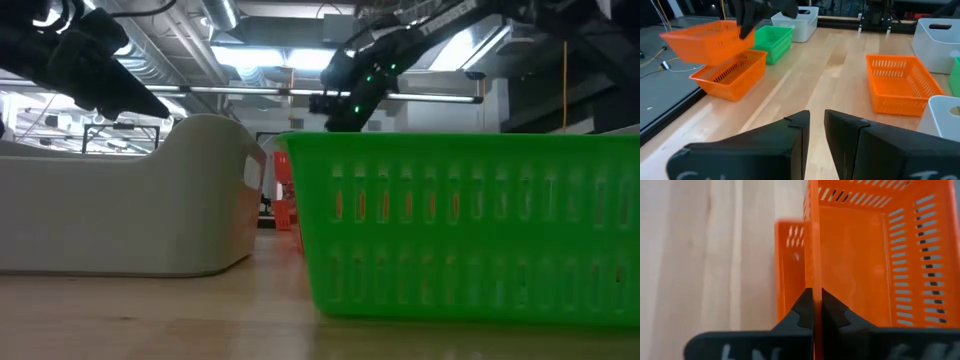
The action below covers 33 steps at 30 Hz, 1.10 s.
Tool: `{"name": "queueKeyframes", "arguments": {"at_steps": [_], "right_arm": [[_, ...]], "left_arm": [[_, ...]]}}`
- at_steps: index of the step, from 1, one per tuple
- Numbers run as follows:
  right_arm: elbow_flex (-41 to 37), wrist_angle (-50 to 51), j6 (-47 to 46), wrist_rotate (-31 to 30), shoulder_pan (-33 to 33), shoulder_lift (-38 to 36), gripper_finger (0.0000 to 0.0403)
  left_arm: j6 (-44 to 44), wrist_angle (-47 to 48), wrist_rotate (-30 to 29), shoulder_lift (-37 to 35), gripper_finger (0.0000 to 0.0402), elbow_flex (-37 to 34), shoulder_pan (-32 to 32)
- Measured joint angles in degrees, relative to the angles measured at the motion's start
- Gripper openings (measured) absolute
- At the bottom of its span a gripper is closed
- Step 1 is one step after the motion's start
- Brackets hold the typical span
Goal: Stack baskets by color
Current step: Stack the bottom right orange bin on the top orange bin, then stack the orange bin on the stacked orange bin
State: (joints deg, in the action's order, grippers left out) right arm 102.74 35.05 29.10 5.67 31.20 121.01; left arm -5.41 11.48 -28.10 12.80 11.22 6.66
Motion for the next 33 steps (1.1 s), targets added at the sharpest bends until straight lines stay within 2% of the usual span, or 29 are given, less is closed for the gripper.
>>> {"name": "queueKeyframes", "arguments": {"at_steps": [18, 28, 33], "right_arm": [[0.0, 3.4, 3.1, 0.6, 0.0, 2.0, 0.0002], [0.1, 3.4, 3.1, 0.6, 0.0, 2.0, 0.0084], [0.0, 3.7, 2.7, 0.5, -0.4, 1.6, 0.0099]], "left_arm": [[0.0, 0.1, 0.0, 0.0, 0.0051, 0.0, 0.0], [0.0, 0.1, 0.0, 0.0, 0.0051, 0.0, 0.0], [0.0, 0.1, 0.0, 0.0, 0.0051, 0.0, 0.0]]}}
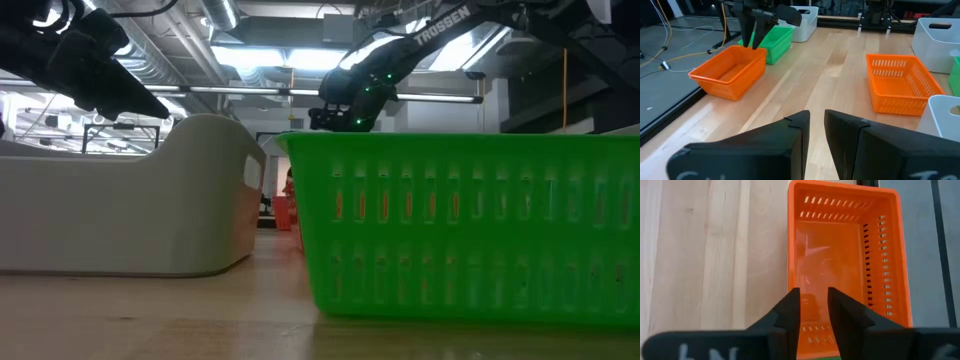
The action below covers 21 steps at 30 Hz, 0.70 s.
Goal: Stack baskets by color
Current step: Stack the orange bin on the stacked orange bin
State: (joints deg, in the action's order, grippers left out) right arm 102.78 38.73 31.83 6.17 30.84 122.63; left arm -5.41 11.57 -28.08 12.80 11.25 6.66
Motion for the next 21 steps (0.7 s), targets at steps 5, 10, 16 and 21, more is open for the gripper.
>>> {"name": "queueKeyframes", "arguments": {"at_steps": [5, 10, 16, 21], "right_arm": [[0.0, 4.5, -1.6, 1.7, -2.3, -3.8, 0.0100], [0.0, 17.5, -6.0, 20.5, -5.5, -6.5, 0.0100], [-2.7, 20.4, -3.0, 34.5, -12.4, -6.5, 0.0099], [-8.5, 14.4, -3.8, 20.3, -18.6, -6.4, 0.0093]], "left_arm": [[0.0, 0.0, 0.0, 0.0, 0.0051, 0.0, 0.0], [0.3, 0.1, -0.1, 0.0, 0.0051, 0.0, 0.0], [2.1, 0.1, -0.2, 0.0, 0.0051, 0.0, 0.0], [2.1, 0.1, -0.2, 0.0, 0.0051, 0.0, 0.0]]}}
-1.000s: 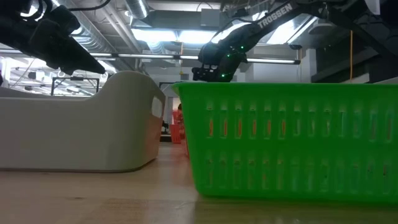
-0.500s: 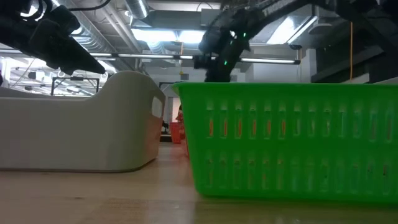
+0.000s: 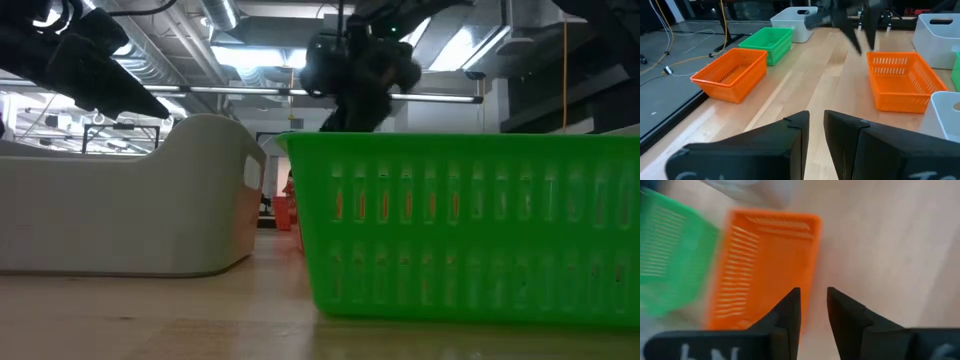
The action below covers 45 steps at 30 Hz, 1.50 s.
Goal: Stack baskets by color
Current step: Stack the orange bin on the stacked orange bin
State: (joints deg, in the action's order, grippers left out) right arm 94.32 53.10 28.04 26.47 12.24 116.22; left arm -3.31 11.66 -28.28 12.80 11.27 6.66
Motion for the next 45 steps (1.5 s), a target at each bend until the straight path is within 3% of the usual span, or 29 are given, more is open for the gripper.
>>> {"name": "queueKeyframes", "arguments": {"at_steps": [3, 6, 21, 39, 45], "right_arm": [[-3.0, -3.8, -5.2, -8.1, -2.8, 0.2, 0.0092], [-4.7, -5.7, -8.1, -12.0, -4.8, 0.1, 0.0091], [-4.5, -4.3, -15.7, -14.9, -6.8, 0.1, 0.0091], [-4.4, -2.1, -17.9, -15.1, -12.7, -1.7, 0.0091], [-4.4, -2.1, -19.0, -22.3, -14.1, -1.7, 0.0091]], "left_arm": [[0.0, 0.0, 0.0, 0.0, 0.0051, 0.0, 0.0], [0.0, 0.0, 0.0, 0.0, 0.0051, 0.0, 0.0], [-0.8, 0.0, 0.0, 0.0, 0.0051, 0.0, 0.0], [-0.7, 0.0, 0.0, 0.0, 0.0051, 0.0, 0.0], [-0.7, 0.0, 0.0, 0.0, 0.0051, 0.0, 0.0]]}}
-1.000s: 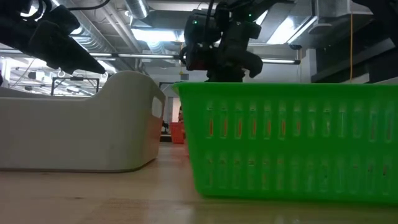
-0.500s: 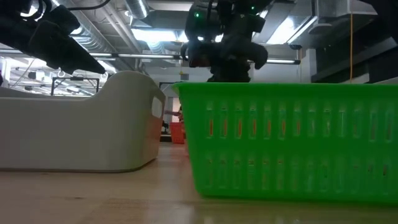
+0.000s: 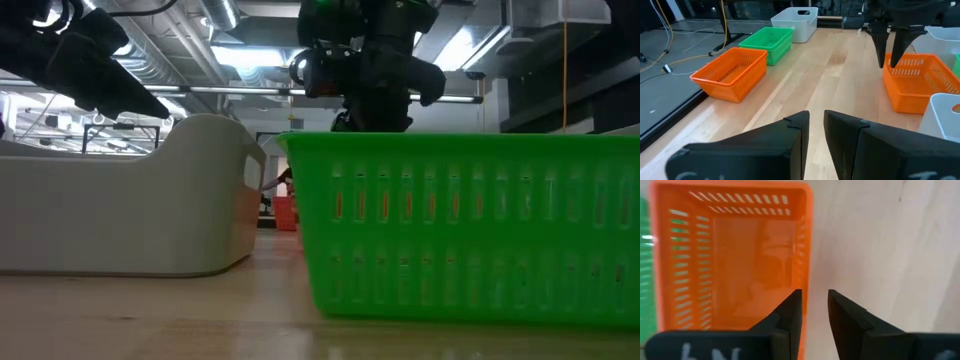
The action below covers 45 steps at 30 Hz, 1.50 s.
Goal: Stack baskets by color
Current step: Stack the orange bin on the stacked orange bin
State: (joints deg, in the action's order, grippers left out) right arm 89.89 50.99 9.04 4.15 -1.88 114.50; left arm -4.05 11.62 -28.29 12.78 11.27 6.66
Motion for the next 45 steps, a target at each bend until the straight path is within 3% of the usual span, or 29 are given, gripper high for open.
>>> {"name": "queueKeyframes", "arguments": {"at_steps": [16, 30, 33, 38, 45], "right_arm": [[-0.4, 0.1, -3.0, 0.5, -0.2, 0.0, 0.0091], [-9.4, -4.8, -5.9, 0.6, -0.2, 0.1, 0.0090], [-10.8, -5.8, -6.0, 0.6, -0.2, 0.1, 0.0075], [-11.4, -6.7, -5.6, 0.9, -0.6, 0.1, 0.0010], [-6.6, -1.7, -1.6, 0.2, -0.4, 0.2, 0.0003]], "left_arm": [[0.0, 0.0, 0.0, 0.0, 0.0051, 0.0, 0.0], [0.0, 0.0, 0.0, 0.0, 0.0051, 0.0, 0.0], [0.0, 0.0, 0.0, 0.0, 0.0051, 0.0, 0.0], [0.1, 0.0, 0.0, 0.0, 0.0051, 0.0, 0.0], [0.2, 0.0, 0.0, 0.0, 0.0051, 0.0, 0.0]]}}
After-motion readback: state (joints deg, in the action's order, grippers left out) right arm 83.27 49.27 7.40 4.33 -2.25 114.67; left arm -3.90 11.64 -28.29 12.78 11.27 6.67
